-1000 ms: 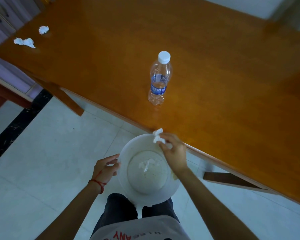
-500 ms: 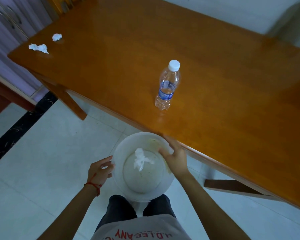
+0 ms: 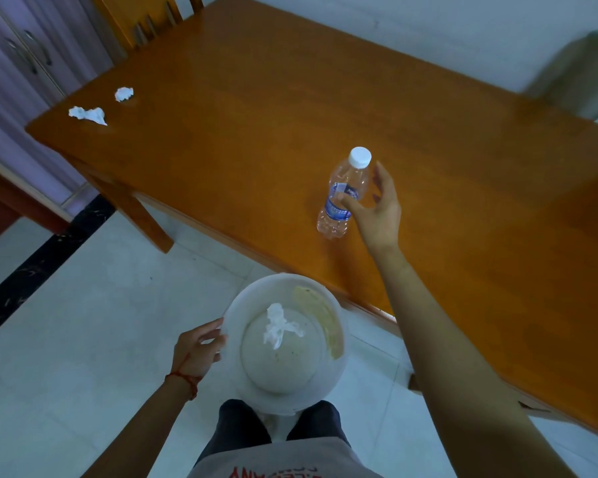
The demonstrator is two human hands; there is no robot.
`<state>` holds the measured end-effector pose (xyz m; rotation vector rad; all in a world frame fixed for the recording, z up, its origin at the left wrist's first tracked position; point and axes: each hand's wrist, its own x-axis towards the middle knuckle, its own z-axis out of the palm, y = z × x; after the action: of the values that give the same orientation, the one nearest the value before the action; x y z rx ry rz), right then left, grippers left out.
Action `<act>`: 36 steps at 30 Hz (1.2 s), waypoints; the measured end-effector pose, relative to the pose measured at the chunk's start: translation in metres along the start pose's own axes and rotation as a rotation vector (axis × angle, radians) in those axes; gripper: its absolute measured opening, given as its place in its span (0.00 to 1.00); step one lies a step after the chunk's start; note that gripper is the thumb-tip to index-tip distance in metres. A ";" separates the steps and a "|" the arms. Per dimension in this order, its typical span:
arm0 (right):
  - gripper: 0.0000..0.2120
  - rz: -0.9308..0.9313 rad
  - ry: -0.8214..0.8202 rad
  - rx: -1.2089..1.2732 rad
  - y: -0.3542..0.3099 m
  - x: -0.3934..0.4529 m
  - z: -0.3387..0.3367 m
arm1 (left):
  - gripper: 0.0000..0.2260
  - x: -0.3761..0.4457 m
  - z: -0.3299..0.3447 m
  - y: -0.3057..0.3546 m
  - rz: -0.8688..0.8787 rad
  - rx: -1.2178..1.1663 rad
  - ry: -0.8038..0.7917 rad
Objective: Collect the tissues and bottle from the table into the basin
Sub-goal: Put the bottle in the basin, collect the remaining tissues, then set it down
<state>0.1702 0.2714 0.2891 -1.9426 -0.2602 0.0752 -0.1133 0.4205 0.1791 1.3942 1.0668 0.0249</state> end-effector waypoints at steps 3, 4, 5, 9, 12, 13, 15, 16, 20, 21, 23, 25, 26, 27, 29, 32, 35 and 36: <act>0.37 -0.025 -0.020 -0.023 0.000 0.006 0.007 | 0.17 0.002 0.000 -0.002 -0.007 0.009 0.002; 0.36 -0.020 -0.015 -0.034 0.000 0.008 0.008 | 0.17 0.002 0.000 -0.002 -0.008 0.010 0.000; 0.35 -0.014 -0.010 -0.045 0.000 0.009 0.009 | 0.17 0.002 0.001 -0.003 -0.010 0.005 -0.001; 0.32 -0.027 -0.004 -0.072 -0.002 0.005 0.007 | 0.17 0.003 0.000 -0.005 -0.016 0.000 -0.001; 0.31 -0.055 -0.004 -0.035 -0.008 -0.007 0.002 | 0.17 0.003 0.000 -0.006 -0.013 -0.001 0.004; 0.31 -0.059 -0.009 -0.014 -0.011 -0.013 0.000 | 0.17 0.002 0.001 -0.006 -0.012 0.000 0.005; 0.30 -0.058 -0.047 0.029 -0.017 -0.026 -0.003 | 0.16 0.001 0.002 -0.006 -0.007 0.002 0.009; 0.29 -0.050 -0.080 0.050 -0.020 -0.034 -0.003 | 0.16 0.000 0.002 -0.006 -0.005 0.001 0.010; 0.28 0.000 -0.276 0.086 -0.014 -0.071 0.003 | 0.16 -0.002 0.003 -0.009 -0.011 -0.006 0.018; 0.28 0.020 -0.330 0.075 -0.009 -0.081 0.006 | 0.16 -0.003 0.004 -0.010 -0.016 -0.009 0.024; 0.28 0.066 -0.438 0.019 0.004 -0.100 0.014 | 0.16 -0.006 0.005 -0.010 -0.018 -0.012 0.032; 0.27 0.099 -0.545 -0.076 0.021 -0.119 0.022 | 0.16 -0.009 0.006 -0.010 -0.018 -0.029 0.045; 0.27 0.114 -0.587 -0.126 0.029 -0.128 0.026 | 0.16 -0.011 0.006 -0.011 -0.019 -0.034 0.053; 0.27 0.132 -0.621 -0.180 0.037 -0.136 0.030 | 0.16 -0.012 0.006 -0.012 -0.020 -0.037 0.059; 0.29 0.169 -0.686 -0.281 0.050 -0.149 0.034 | 0.17 -0.015 0.004 -0.015 -0.021 -0.048 0.065; 0.33 0.177 -0.767 -0.372 0.059 -0.159 0.036 | 0.17 -0.022 0.004 -0.019 -0.026 -0.069 0.082; 0.33 0.130 -0.805 -0.441 0.064 -0.163 0.036 | 0.16 -0.028 0.005 -0.022 -0.022 -0.068 0.093; 0.33 0.098 -0.804 -0.453 0.065 -0.164 0.035 | 0.16 -0.030 0.005 -0.024 -0.019 -0.067 0.097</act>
<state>0.0144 0.2442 0.2041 -2.2869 -0.7593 0.9416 -0.1400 0.3930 0.1768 1.3330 1.1492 0.1142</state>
